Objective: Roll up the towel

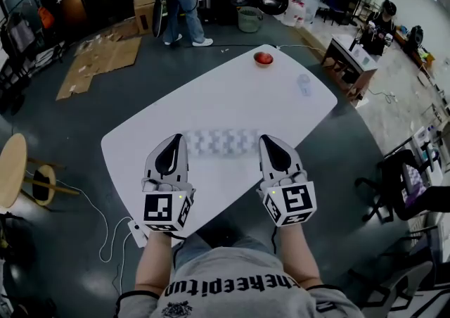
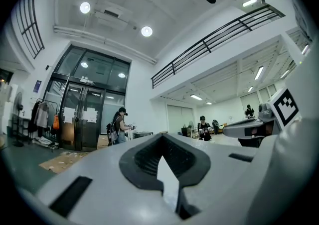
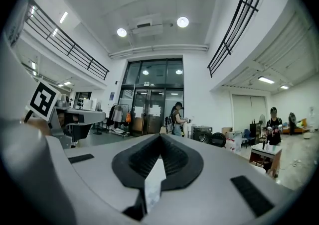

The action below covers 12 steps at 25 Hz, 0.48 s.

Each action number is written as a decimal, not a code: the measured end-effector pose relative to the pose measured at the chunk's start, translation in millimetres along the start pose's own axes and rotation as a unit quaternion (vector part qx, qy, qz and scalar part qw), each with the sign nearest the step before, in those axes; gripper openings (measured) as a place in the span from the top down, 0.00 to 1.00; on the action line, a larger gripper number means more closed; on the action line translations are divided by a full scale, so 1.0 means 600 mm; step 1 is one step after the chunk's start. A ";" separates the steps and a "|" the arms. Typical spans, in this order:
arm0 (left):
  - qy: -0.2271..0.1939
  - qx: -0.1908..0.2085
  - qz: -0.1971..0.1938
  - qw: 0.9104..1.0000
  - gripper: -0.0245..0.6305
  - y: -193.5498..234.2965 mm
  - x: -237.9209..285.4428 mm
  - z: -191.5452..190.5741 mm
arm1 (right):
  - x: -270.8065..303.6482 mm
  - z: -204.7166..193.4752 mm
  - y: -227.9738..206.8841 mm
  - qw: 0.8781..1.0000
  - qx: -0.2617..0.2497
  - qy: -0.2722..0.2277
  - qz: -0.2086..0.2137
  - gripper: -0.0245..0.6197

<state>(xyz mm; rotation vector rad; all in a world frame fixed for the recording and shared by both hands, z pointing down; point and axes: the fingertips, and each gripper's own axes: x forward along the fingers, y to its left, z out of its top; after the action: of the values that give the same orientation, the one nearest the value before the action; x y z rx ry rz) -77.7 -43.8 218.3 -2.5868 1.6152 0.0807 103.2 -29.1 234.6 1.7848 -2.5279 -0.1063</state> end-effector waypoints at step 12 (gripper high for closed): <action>-0.038 -0.018 0.005 0.999 0.96 -0.011 -0.032 0.050 | -0.058 0.054 -0.018 0.998 -0.006 -0.042 -0.038 0.96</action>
<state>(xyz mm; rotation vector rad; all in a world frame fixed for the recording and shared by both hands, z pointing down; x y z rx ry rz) -79.8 -20.7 190.3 -2.5686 1.6150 0.2098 122.7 1.3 201.6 1.9131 -2.5092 -0.2029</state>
